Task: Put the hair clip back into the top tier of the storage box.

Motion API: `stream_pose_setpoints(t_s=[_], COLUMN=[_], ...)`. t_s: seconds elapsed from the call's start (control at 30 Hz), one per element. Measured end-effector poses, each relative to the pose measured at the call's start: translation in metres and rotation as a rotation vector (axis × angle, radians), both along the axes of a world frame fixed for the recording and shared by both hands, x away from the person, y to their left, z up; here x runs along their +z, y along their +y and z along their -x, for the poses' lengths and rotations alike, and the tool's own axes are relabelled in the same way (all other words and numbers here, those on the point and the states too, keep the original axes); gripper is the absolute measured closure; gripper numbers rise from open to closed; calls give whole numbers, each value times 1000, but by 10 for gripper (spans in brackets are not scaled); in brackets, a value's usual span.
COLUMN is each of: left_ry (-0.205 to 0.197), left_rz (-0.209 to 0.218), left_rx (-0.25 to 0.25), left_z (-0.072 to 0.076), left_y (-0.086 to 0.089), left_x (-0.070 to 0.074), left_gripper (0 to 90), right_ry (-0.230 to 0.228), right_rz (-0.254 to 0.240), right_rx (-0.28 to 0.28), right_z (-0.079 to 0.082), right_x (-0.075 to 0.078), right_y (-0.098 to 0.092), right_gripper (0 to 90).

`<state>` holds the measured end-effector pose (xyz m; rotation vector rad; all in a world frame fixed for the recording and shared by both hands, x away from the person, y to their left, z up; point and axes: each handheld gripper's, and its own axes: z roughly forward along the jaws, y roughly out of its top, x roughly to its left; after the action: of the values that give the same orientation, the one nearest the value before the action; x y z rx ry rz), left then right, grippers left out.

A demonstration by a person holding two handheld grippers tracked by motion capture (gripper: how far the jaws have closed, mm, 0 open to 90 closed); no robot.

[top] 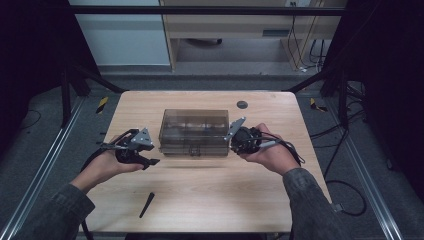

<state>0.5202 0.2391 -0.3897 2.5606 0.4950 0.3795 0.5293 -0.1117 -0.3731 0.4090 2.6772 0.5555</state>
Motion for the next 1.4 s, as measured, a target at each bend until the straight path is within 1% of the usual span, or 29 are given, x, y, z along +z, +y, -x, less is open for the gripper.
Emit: stream_pose_setpoints(t_s=[0.07,0.23,0.3,0.37,0.4,0.47,0.53,0.6,0.67,0.83,1.0,1.13,1.2,1.23,1.27,1.4], left_ry=[-2,-13,-10,-10,-15,-13,-14,-14,-15,-17,-28,-27,-26,-27,-23,-17], left_rz=[-15,-1,6,-6,-15,-9,-16,-22,-15,-5,16,15,20,14,21,17], left_rx=[-4,-4,-10,-23,-22,-24,-28,-28,-26,-21,-22,-23,-34,-38,-35,-28], left_z=[-3,-7,-8,-9,-10,-11,-12,-13,-13,-16,-16,-18,-19,-19,-19,-20], left_y=[0,4,3,1,1,0,0,0,1,2,1,0,-1,-1,0,0], left_x=[0,-2,-3,-4,-4,-5,-6,-6,-7,-8,-6,-6,-7,-7,-8,-9], left_gripper=[453,490,502,514,518,531,538,549,570,606,691,727,756,770,783,825], right_ry=[5,20,23,27,30,33,33,36,37,36,36,38,39,39,39,35], right_rz=[23,49,44,43,46,57,52,58,60,56,53,53,52,51,52,59], right_rx=[4,19,22,33,34,36,30,41,42,47,46,48,45,44,43,44], right_z=[-4,-8,-10,-11,-11,-12,-13,-13,-12,-12,-12,-12,-12,-12,-12,-12], right_x=[-4,-12,-14,-14,-15,-15,-16,-15,-15,-15,-14,-14,-14,-14,-14,-14], right_y=[3,8,10,11,12,12,11,11,11,10,10,10,10,10,10,11], right_gripper=[742,732,743,761,769,794,817,841,865,870,871,872,872,873,873,874])
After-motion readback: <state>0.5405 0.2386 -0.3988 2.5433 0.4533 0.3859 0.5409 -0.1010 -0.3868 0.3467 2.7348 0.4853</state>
